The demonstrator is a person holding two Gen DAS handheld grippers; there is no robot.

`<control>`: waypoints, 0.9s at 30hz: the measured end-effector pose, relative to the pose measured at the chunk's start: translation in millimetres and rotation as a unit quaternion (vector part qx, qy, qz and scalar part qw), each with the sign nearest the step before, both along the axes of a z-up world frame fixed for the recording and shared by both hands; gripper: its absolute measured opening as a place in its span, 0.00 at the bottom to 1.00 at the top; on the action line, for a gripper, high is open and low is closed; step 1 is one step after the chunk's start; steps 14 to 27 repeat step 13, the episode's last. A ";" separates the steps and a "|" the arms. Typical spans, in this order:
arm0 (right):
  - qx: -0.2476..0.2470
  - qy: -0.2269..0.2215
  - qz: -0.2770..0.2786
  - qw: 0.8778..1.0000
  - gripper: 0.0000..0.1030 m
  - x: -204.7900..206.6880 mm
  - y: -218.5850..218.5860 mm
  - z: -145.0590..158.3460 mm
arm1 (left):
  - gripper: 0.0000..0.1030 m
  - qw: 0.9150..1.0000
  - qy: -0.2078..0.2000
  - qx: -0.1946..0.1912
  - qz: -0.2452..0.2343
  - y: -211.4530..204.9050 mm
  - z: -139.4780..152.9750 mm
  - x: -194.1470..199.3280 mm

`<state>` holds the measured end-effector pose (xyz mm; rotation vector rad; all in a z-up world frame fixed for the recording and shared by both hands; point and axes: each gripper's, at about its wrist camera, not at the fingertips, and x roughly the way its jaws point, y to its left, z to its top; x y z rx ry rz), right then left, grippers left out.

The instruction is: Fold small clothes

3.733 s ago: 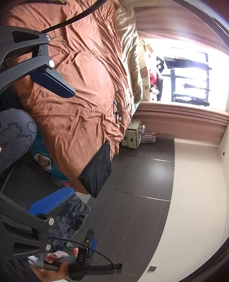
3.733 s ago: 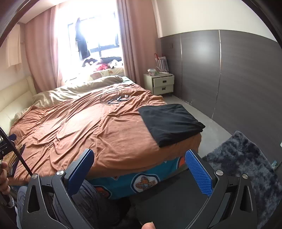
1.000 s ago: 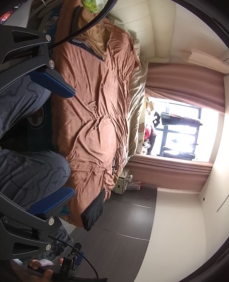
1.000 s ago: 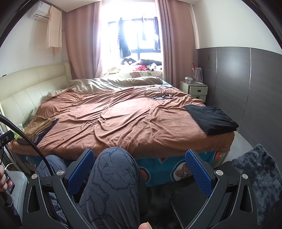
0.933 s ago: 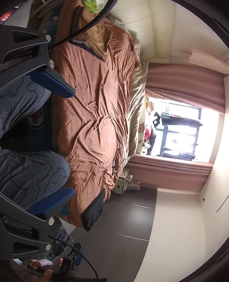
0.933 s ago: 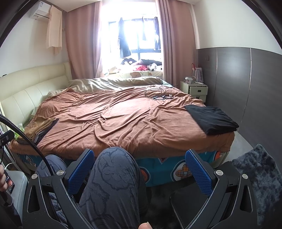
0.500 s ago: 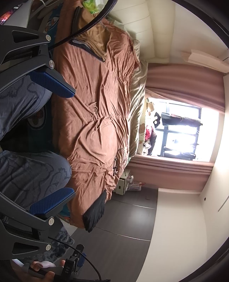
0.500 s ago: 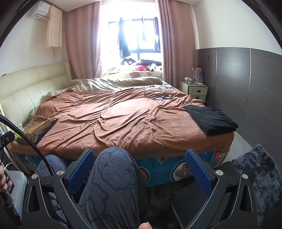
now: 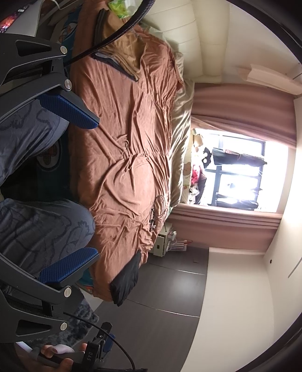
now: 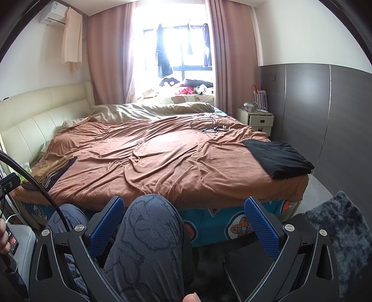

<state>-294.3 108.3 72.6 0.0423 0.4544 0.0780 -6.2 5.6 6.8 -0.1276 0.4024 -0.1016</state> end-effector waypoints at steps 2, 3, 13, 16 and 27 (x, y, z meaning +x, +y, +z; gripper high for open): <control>0.000 0.001 0.000 1.000 1.00 0.0 0.1 0.0 | 1.00 1.000 0.000 0.001 -0.001 -0.4 -1.3 -0.5; 0.000 0.000 -0.001 1.000 1.00 -0.1 0.0 0.1 | 1.00 1.000 0.000 0.001 -0.001 -0.7 -1.0 -0.4; -0.009 -0.009 -0.006 1.000 1.00 -5.9 -1.8 3.5 | 1.00 1.000 -0.003 0.005 -0.007 -1.0 -2.2 -1.7; -0.009 -0.009 -0.006 1.000 1.00 -5.9 -1.8 3.5 | 1.00 1.000 -0.003 0.005 -0.007 -1.0 -2.2 -1.7; -0.009 -0.009 -0.006 1.000 1.00 -5.9 -1.8 3.5 | 1.00 1.000 -0.003 0.005 -0.007 -1.0 -2.2 -1.7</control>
